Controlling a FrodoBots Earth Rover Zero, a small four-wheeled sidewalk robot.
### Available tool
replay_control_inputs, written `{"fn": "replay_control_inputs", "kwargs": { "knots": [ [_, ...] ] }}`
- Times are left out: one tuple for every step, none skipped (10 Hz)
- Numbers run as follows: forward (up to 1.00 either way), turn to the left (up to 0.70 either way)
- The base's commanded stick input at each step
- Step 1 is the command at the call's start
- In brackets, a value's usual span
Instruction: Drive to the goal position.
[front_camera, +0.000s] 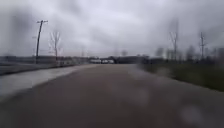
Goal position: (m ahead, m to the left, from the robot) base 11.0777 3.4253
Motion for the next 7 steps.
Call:
{"fn": "replay_control_inputs", "kwargs": {
  "knots": [
    [1.00,-0.01],
    [1.00,-0.01],
    [1.00,-0.01],
    [1.00,-0.01],
    [1.00,-0.01],
    [1.00,-0.01],
    [1.00,-0.01]
  ]
}}
